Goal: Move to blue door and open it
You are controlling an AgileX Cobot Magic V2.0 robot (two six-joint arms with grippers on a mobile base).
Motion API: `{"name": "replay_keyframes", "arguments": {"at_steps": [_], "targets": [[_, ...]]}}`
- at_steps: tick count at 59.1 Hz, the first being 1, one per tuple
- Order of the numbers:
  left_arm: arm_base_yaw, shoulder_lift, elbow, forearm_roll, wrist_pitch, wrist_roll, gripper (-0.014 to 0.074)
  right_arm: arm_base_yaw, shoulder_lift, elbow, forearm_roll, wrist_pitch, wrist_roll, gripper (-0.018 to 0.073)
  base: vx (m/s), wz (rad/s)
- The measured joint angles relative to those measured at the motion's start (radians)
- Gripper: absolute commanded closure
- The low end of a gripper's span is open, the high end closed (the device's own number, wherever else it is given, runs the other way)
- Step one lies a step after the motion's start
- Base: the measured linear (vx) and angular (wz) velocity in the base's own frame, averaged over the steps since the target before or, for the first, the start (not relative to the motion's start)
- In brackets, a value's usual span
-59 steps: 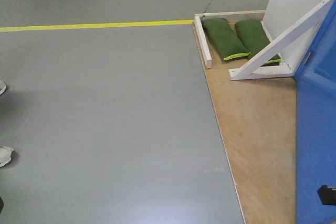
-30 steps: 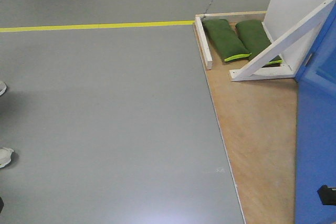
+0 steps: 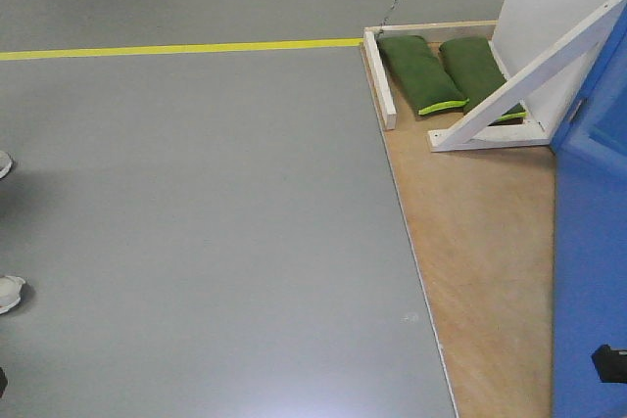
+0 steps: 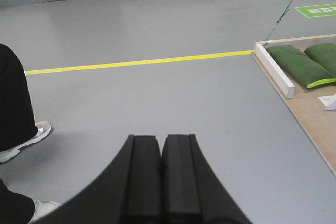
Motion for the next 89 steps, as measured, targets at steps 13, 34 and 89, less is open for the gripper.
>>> {"name": "replay_keyframes", "arguments": {"at_steps": [13,34,89], "targets": [[0.0,0.0,0.0,0.0,0.0,0.0,0.0526,-0.014,0.252,-0.063,0.07,0.015,0.0,0.0554,0.0,0.0],[0.0,0.0,0.0,0.0,0.0,0.0,0.0526,-0.16,0.542,-0.443,0.229,0.012,0.0,0.0554,0.0,0.0],[0.0,0.0,0.0,0.0,0.0,0.0,0.0526,-1.049,1.173,-1.185,1.439,-0.076,0.004,0.0554,0.0,0.0]]}}
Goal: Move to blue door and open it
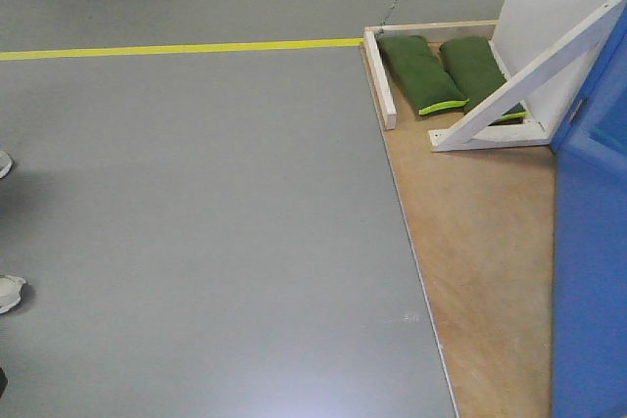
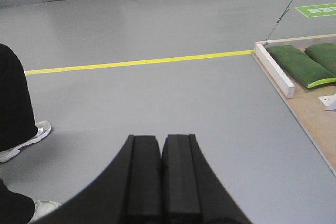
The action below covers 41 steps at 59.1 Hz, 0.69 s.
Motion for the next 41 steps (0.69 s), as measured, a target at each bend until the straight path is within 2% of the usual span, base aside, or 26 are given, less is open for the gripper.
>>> {"name": "replay_keyframes", "arguments": {"at_steps": [7,15,35,41], "targets": [[0.0,0.0,0.0,0.0,0.0,0.0,0.0526,0.0,0.049,-0.045,0.063,0.003,0.0,0.0554,0.0,0.0],[0.0,0.0,0.0,0.0,0.0,0.0,0.0526,-0.01,0.057,-0.055,0.072,0.041,0.0,0.0554,0.0,0.0],[0.0,0.0,0.0,0.0,0.0,0.0,0.0526,-0.038,0.043,-0.06,0.073,0.262,-0.004,0.0554,0.0,0.0],[0.0,0.0,0.0,0.0,0.0,0.0,0.0526,-0.038,0.04,-0.06,0.105,0.349,-0.005,0.0554,0.0,-0.01]]}}
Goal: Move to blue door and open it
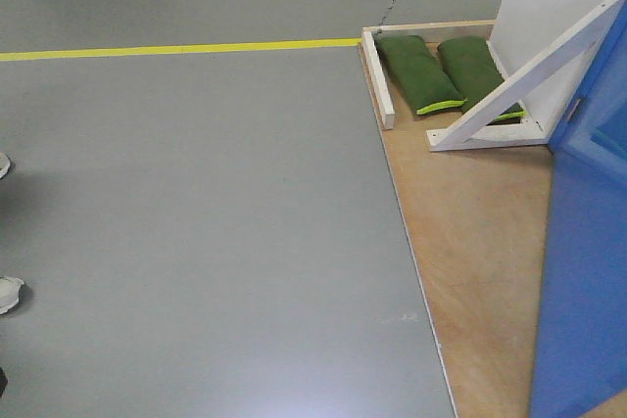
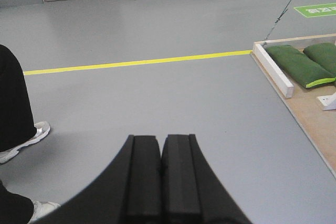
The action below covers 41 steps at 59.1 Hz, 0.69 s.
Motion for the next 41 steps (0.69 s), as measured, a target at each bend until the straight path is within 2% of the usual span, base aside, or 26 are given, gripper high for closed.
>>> {"name": "replay_keyframes", "arguments": {"at_steps": [12,19,29,41], "targets": [[0.0,0.0,0.0,0.0,0.0,0.0,0.0526,0.008,0.0,0.001,0.123,0.226,-0.005,0.0554,0.0,0.0],[0.0,0.0,0.0,0.0,0.0,0.0,0.0526,0.052,0.0,0.001,0.149,0.302,-0.005,0.0554,0.0,0.0],[0.0,0.0,0.0,0.0,0.0,0.0,0.0526,0.198,0.003,0.001,0.163,0.246,-0.001,0.0554,0.0,0.0],[0.0,0.0,0.0,0.0,0.0,0.0,0.0526,0.425,0.03,-0.001,0.187,0.065,-0.001,0.0554,0.0,0.0]]}}
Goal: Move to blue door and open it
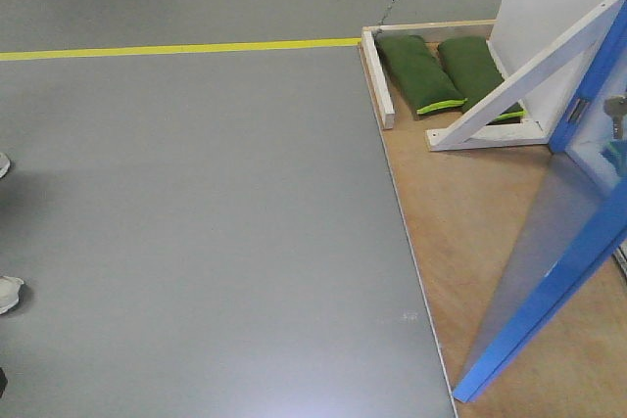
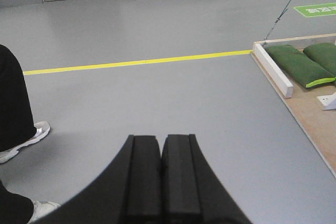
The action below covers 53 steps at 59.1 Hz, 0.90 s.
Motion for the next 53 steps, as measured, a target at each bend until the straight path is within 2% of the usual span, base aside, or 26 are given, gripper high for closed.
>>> {"name": "replay_keyframes", "arguments": {"at_steps": [9,19,28,53], "targets": [[0.0,0.0,0.0,0.0,0.0,0.0,0.0526,0.114,0.026,-0.006,0.023,-0.042,0.0,0.0554,0.0,0.0],[0.0,0.0,0.0,0.0,0.0,0.0,0.0526,0.174,0.046,0.001,0.015,0.042,0.003,0.0554,0.0,0.0],[0.0,0.0,0.0,0.0,0.0,0.0,0.0526,0.19,0.049,0.001,0.004,0.121,0.004,0.0554,0.0,0.0],[0.0,0.0,0.0,0.0,0.0,0.0,0.0526,0.191,0.049,0.001,0.003,0.123,0.006,0.0554,0.0,0.0]]}}
